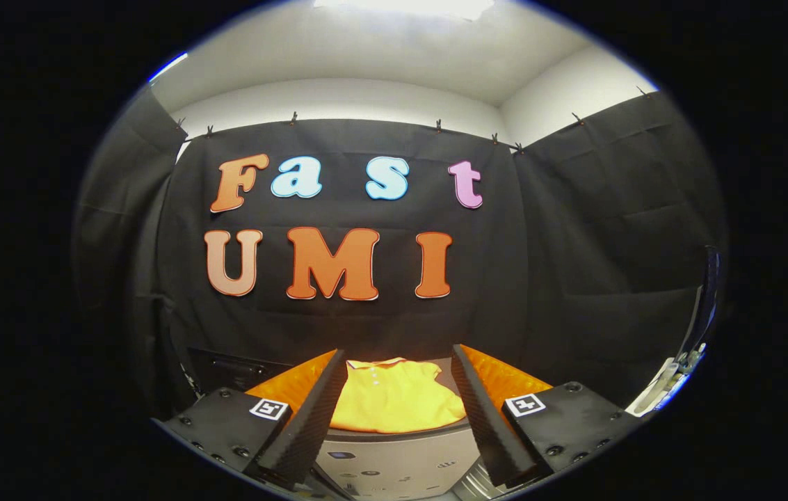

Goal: Put the clothes into the washing machine and then close the washing machine lid.

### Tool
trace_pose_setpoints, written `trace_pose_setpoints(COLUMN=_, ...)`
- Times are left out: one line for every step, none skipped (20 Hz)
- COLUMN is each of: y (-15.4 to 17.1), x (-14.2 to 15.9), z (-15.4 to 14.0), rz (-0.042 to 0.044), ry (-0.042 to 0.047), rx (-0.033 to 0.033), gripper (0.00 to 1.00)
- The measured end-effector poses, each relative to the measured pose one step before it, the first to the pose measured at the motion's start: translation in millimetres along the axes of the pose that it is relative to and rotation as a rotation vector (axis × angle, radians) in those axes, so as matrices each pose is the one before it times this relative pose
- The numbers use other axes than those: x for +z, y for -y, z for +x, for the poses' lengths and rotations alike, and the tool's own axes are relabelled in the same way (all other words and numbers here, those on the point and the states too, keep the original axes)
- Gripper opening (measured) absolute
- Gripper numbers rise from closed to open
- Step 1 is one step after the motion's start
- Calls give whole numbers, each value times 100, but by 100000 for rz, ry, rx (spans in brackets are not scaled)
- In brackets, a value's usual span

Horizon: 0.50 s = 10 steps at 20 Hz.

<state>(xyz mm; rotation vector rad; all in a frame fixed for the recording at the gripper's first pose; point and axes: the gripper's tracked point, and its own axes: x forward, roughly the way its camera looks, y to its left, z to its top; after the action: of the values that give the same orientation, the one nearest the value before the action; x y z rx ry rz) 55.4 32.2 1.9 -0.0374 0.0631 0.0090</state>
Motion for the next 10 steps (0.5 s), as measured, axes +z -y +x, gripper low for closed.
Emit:
trace_pose_setpoints(y=-323, x=319, z=1185, rz=-807, ry=-23, rx=893, gripper=97)
trace_pose_setpoints(y=-314, x=166, z=1293, rz=-972, ry=99, rx=960, gripper=97)
trace_pose_setpoints(y=-168, x=199, z=1736, rz=-1316, ry=-21, rx=601, gripper=97)
trace_pose_setpoints(y=-44, x=-319, z=1756, rz=-1447, ry=-1097, rx=220, gripper=98)
trace_pose_setpoints(y=-211, x=-501, z=1796, rz=-1449, ry=-1433, rx=456, gripper=98)
trace_pose_setpoints(y=-216, x=-925, z=1795, rz=-882, ry=-2763, rx=267, gripper=98)
trace_pose_setpoints(y=-136, x=-1741, z=1611, rz=-153, ry=-5299, rx=155, gripper=98)
trace_pose_setpoints(y=-308, x=-1630, z=1472, rz=1005, ry=-5025, rx=1185, gripper=98)
trace_pose_setpoints(y=-575, x=-1227, z=1584, rz=1359, ry=-4255, rx=1484, gripper=98)
trace_pose_setpoints(y=-479, x=-1124, z=1700, rz=854, ry=-3367, rx=1657, gripper=98)
